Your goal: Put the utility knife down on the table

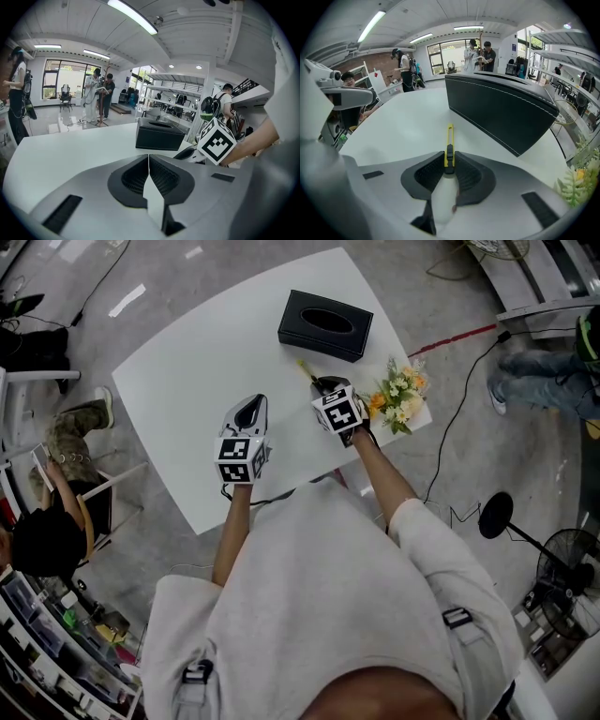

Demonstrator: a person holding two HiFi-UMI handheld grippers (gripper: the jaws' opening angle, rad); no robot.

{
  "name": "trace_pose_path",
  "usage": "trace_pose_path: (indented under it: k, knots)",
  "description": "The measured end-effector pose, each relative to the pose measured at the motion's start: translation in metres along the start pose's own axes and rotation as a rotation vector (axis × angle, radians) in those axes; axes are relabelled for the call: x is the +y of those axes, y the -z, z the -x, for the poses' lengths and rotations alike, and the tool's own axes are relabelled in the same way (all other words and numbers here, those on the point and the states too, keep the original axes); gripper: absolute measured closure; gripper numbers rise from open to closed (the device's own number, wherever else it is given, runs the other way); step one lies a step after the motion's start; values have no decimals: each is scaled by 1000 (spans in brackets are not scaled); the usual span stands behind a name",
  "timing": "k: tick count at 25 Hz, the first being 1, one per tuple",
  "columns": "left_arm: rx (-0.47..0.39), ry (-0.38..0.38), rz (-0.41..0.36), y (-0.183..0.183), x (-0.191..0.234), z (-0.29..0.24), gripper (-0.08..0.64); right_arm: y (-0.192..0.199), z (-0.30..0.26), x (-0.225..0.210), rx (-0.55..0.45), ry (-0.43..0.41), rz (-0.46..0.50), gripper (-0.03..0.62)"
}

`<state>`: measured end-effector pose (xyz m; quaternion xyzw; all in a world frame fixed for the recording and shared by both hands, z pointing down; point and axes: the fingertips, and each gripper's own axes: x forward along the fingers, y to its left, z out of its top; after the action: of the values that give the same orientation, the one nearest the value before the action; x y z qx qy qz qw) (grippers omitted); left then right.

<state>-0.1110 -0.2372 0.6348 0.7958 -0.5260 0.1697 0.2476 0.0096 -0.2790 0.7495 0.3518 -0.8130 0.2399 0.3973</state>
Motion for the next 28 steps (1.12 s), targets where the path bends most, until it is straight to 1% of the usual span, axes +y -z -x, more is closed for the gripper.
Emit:
trace_pose_path:
  k: [6,9,10,13,16,19,24,28]
  knots:
    - [3,-4,-5,1,1,2,537,-3,1,5,-7,-23,8,508]
    - [4,-4,-5,2,0,3,537,-3,2,5,-18,-22,16,503]
    - [5,-4,-5,3,-1,4,537,-3,4,4,-18,-19,19,491]
    - [0,-4,-7,3,-1,5,537,-5,7,6,-30,-22,25,425]
    - [-4,0,-9,2,1,6,537,-4,7,5,-42,-10,31,402]
    - [-11,4,-12,0,0,6,537,-4,14,1,-60,19,23,402]
    - [-19,9,-17,-2,-1,8,537,-14,38,3,-126,35,9,407]
    - [-31,10,-23,-6,-1,10,537,-15,61,-2,-181,59,-12,447]
